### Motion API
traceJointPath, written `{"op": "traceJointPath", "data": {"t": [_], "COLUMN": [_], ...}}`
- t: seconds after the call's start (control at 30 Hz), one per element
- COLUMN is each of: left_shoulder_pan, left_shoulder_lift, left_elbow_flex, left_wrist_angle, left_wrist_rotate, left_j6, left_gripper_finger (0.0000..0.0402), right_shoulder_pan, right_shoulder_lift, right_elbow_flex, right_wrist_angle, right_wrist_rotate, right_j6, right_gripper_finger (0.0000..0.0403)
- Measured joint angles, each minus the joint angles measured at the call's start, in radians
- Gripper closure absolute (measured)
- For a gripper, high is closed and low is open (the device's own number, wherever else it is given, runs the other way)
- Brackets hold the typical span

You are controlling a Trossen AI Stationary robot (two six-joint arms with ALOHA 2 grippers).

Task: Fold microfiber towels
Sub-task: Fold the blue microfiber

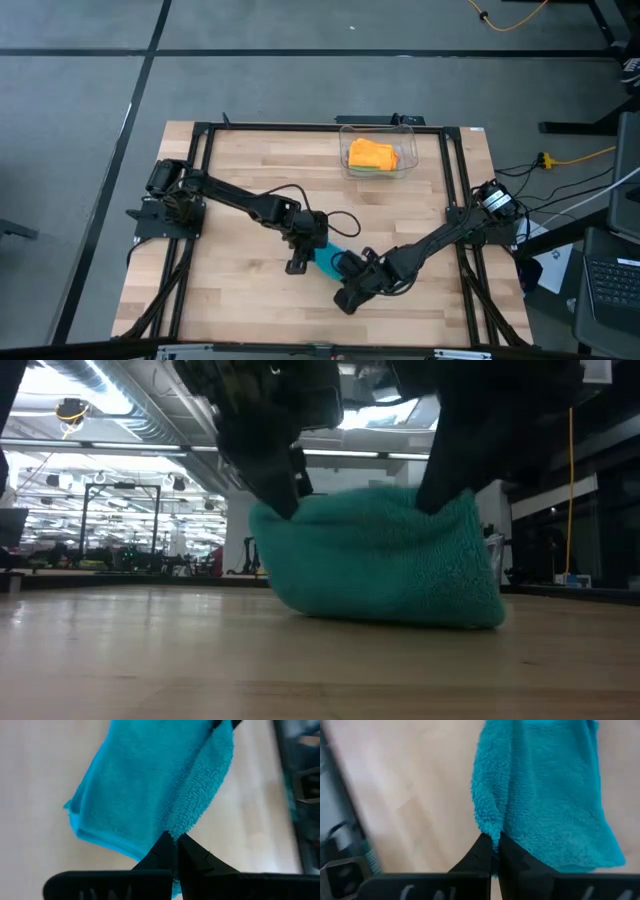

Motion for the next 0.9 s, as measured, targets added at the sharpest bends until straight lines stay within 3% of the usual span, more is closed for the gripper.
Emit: {"op": "traceJointPath", "data": {"t": [0.17, 0.33, 0.57, 0.9], "left_shoulder_pan": [-0.011, 0.018, 0.071, 0.098], "left_shoulder_lift": [-0.009, -0.009, -0.009, -0.008], "left_elbow_flex": [0.0, 0.005, 0.007, 0.007], "left_wrist_angle": [0.0, 0.0, 0.023, 0.031], "left_wrist_rotate": [0.105, 0.112, 0.078, 0.067], "left_j6": [0.025, 0.028, 0.029, 0.029], "left_gripper_finger": [0.0402, 0.0402, 0.039, 0.0365], "right_shoulder_pan": [0.002, 0.001, 0.0, -0.005], "right_shoulder_lift": [0.0, 0.001, 0.001, -0.014], "right_elbow_flex": [0.0, 0.0, 0.0, 0.0], "right_wrist_angle": [0.091, 0.084, 0.053, -0.074], "right_wrist_rotate": [-0.059, -0.048, -0.012, 0.003], "right_j6": [-0.098, -0.114, -0.111, -0.031], "right_gripper_finger": [0.0393, 0.0389, 0.0347, 0.034]}}
